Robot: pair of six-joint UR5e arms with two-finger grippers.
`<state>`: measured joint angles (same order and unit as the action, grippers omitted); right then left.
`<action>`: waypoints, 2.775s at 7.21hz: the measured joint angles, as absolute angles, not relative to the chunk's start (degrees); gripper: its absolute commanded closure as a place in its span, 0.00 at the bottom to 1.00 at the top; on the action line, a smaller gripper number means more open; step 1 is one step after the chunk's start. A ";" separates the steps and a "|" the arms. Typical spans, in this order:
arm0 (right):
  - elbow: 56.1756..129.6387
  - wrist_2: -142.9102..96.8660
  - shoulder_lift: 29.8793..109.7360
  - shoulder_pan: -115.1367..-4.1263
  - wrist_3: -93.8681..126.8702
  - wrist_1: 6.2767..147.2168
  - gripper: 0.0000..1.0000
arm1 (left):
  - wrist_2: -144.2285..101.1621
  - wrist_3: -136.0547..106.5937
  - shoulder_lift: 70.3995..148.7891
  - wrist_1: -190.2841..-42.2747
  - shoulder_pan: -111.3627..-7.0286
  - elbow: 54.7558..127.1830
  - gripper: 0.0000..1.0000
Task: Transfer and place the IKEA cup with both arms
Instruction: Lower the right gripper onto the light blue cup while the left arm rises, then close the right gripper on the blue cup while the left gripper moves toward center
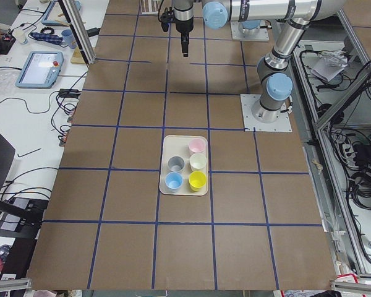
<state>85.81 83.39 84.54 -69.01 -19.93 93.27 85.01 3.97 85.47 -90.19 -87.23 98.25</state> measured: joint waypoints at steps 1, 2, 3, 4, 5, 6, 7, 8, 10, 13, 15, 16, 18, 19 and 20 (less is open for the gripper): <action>85.81 81.44 82.57 -64.53 -24.47 93.84 0.00 | 81.38 4.70 85.82 -89.63 -87.18 98.63 0.00; 85.74 80.09 80.53 -61.59 -27.93 95.53 0.00 | 72.06 5.31 86.44 -89.01 -87.09 99.51 0.00; 85.58 79.45 78.35 -59.64 -30.53 97.73 0.00 | 62.29 5.65 87.28 -88.18 -86.95 100.58 0.00; 85.38 78.23 76.13 -57.82 -31.92 99.55 0.00 | 54.55 5.82 88.48 -87.83 -86.84 101.34 0.00; 85.15 75.78 73.62 -55.80 -32.33 101.15 0.00 | 45.64 5.86 90.04 -87.81 -86.73 101.78 0.00; 84.99 74.00 71.47 -54.20 -32.43 102.78 0.00 | 38.79 5.71 91.36 -88.25 -86.66 102.00 0.00; 84.96 73.30 69.94 -53.49 -32.40 104.70 0.00 | 34.19 5.66 92.22 -88.98 -86.63 102.08 0.00; 84.86 72.99 68.62 -53.22 -31.46 105.96 0.00 | 28.34 5.69 92.98 -89.55 -86.67 102.11 0.00; 85.03 72.68 67.26 -53.12 -27.44 106.88 0.00 | 17.74 5.82 94.46 -90.00 -87.05 103.38 0.00; 84.92 71.95 64.20 -53.15 -25.99 110.11 0.00 | 0.62 6.64 95.62 -89.24 -87.89 109.79 0.00; 85.24 69.47 63.95 -53.32 -25.37 110.52 0.00 | -8.08 6.78 96.19 -88.97 -89.37 111.41 0.00; 85.40 69.26 63.80 -53.34 -25.22 110.57 0.00 | -10.92 6.82 96.49 -87.98 -90.43 111.76 0.00; 85.70 70.07 63.63 -53.35 -25.42 110.64 0.00 | -16.04 6.80 97.51 -80.65 -92.09 114.41 0.00; 85.74 70.56 63.60 -53.35 -25.58 110.65 0.00 | -17.08 6.78 98.14 -76.33 -92.42 116.05 0.00; 85.79 70.83 63.54 -53.35 -25.74 110.65 0.00 | -18.59 6.67 98.89 -72.77 -92.80 117.10 0.00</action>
